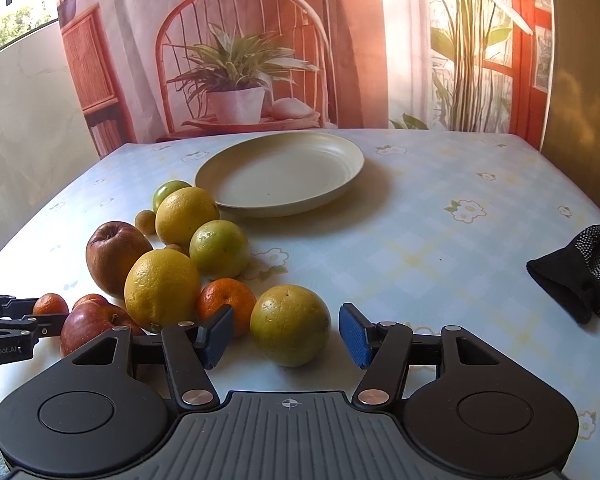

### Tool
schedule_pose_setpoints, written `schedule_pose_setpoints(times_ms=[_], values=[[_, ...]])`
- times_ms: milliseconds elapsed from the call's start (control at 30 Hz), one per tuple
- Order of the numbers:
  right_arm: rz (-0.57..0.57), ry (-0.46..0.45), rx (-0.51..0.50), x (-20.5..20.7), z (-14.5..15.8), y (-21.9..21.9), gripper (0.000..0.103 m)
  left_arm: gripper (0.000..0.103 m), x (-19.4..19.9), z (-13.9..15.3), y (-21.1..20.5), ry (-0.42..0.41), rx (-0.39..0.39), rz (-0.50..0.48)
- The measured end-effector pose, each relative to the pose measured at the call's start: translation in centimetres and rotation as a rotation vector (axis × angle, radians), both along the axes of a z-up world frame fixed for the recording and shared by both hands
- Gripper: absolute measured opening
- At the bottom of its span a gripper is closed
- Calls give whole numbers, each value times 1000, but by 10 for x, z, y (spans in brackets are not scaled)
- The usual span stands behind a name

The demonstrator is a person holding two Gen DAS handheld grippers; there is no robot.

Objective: Organize fruits
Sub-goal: 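Grasp the large yellow-orange grapefruit with the right gripper while the left holds the tangerine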

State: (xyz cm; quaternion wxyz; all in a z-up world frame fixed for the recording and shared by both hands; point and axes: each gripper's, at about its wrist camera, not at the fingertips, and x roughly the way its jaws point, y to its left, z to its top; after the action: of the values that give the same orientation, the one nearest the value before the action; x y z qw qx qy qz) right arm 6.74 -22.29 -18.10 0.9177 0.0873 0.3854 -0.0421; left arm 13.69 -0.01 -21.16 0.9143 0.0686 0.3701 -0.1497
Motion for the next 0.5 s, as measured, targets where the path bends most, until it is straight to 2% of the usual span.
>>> schedule_pose_setpoints(times_ms=[233, 267, 500], values=[[-6, 3, 5, 3, -3, -2, 48, 39, -1, 1, -1, -8, 4, 2], [-7, 4, 2, 3, -3, -2, 44, 39, -1, 1, -1, -8, 2, 2], [-6, 1, 2, 2, -4, -2, 43, 39, -3, 1, -1, -13, 4, 4]])
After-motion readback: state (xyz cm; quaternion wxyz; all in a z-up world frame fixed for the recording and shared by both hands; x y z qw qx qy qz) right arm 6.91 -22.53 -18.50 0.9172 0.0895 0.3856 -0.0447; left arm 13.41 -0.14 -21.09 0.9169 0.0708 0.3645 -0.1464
